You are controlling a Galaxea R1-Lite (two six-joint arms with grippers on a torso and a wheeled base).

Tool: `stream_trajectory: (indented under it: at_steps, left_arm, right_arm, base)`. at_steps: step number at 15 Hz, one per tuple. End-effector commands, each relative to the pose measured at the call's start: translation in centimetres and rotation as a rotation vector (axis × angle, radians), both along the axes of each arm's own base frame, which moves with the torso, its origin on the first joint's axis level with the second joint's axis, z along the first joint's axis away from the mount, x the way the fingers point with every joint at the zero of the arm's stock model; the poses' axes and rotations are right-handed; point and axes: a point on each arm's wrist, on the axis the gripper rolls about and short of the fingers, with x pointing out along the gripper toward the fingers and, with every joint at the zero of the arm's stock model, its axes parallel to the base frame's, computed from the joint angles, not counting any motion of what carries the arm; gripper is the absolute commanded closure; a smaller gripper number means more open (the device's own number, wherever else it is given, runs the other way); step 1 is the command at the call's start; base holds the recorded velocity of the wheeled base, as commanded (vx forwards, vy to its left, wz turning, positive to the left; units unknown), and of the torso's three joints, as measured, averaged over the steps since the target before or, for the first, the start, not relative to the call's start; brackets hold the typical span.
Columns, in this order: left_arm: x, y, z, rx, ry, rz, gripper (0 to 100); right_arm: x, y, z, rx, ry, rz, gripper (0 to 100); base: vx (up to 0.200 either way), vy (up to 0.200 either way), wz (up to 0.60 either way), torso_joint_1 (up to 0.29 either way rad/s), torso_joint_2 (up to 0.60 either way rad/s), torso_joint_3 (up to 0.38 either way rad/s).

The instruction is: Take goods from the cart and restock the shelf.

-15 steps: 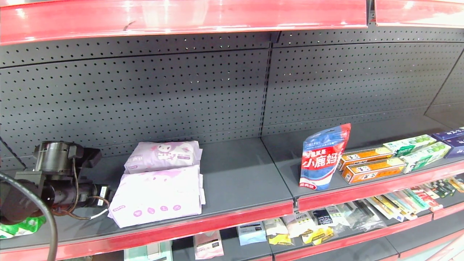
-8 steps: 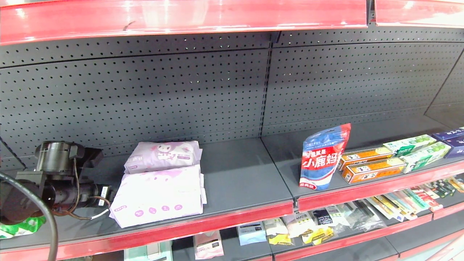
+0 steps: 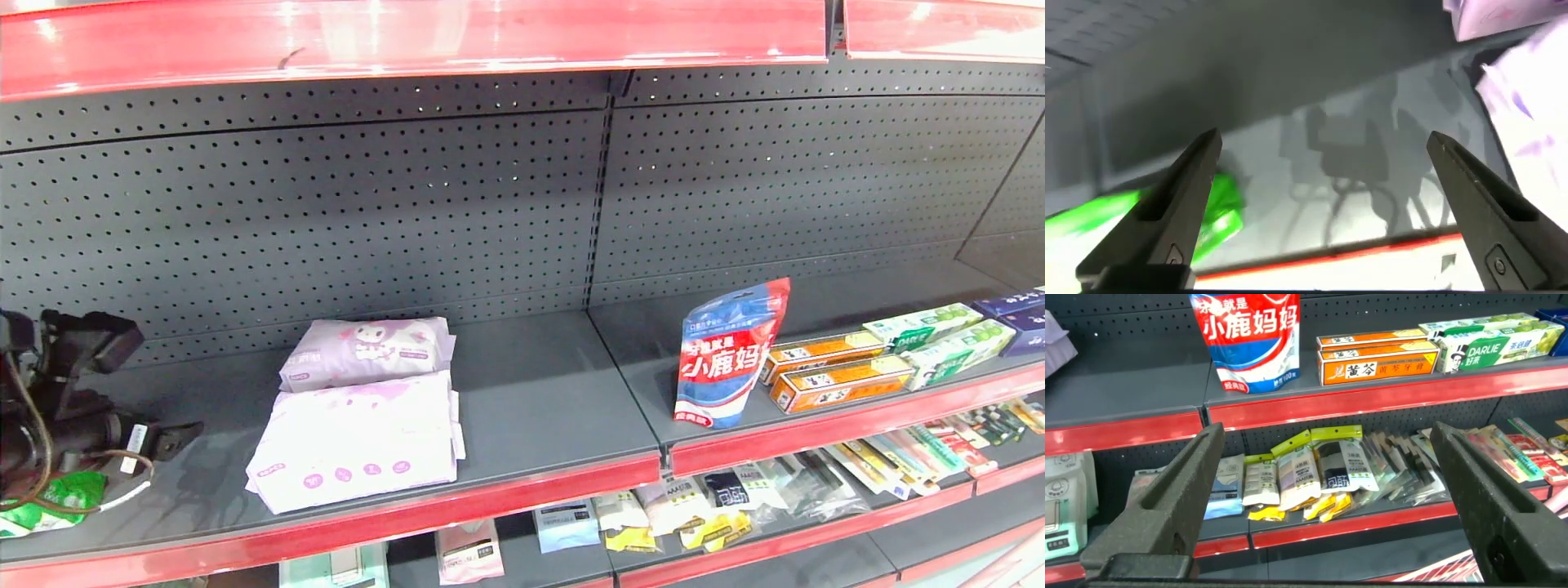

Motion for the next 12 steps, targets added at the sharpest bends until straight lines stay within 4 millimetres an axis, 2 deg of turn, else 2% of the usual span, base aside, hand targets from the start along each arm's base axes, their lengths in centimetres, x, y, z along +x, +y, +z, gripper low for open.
stream_trajectory:
  at_steps: [1,2,3,4,5,6,9,10,12]
  left_arm:
    - [-4.9,-0.9,3.1,-0.003,-0.173,0.01,0]
    - [-7.1,-1.7,3.8,-0.038,-0.209,-0.013,0]
    - [-10.3,-2.8,4.0,-0.103,-0.243,-0.068,0]
    - [-11.5,-3.2,3.9,-0.132,-0.26,-0.09,0]
    - [-14.5,-4.3,3.4,-0.252,-0.316,-0.125,0]
    - [-15.8,-4.7,3.3,-0.328,-0.362,-0.129,0]
    - [-17.8,-5.2,2.3,-0.297,-0.433,-0.086,0]
    - [-17.8,-5.2,2.2,-0.296,-0.434,-0.086,0]
    - [-20.0,-5.9,0.1,-0.326,-0.513,-0.081,0]
  right_arm:
    - [0.0,0.0,0.0,0.0,0.002,-0.001,0]
    - [0.0,0.0,0.0,0.0,0.002,0.0,0]
    - [0.0,0.0,0.0,0.0,0.0,-0.001,0]
    - [0.0,0.0,0.0,0.0,0.0,-0.001,0]
    - [0.0,0.0,0.0,0.0,0.002,-0.001,0]
    - [0.0,0.0,0.0,0.0,0.002,-0.001,0]
    - [0.0,0.0,0.0,0.0,0.0,0.0,0]
    - [0.0,0.0,0.0,0.0,0.002,0.0,0]
    - [0.0,0.0,0.0,0.0,0.002,-0.001,0]
  base:
    - [0.0,0.0,0.0,0.0,0.0,0.0]
    - [0.0,0.0,0.0,0.0,0.0,0.0]
    - [0.0,0.0,0.0,0.0,0.0,0.0]
    - [0.0,0.0,0.0,0.0,0.0,0.0]
    - [0.0,0.0,0.0,0.0,0.0,0.0]
    - [0.0,0.0,0.0,0.0,0.0,0.0]
    - [0.0,0.0,0.0,0.0,0.0,0.0]
    - [0.0,0.0,0.0,0.0,0.0,0.0]
    - [0.0,0.0,0.0,0.0,0.0,0.0]
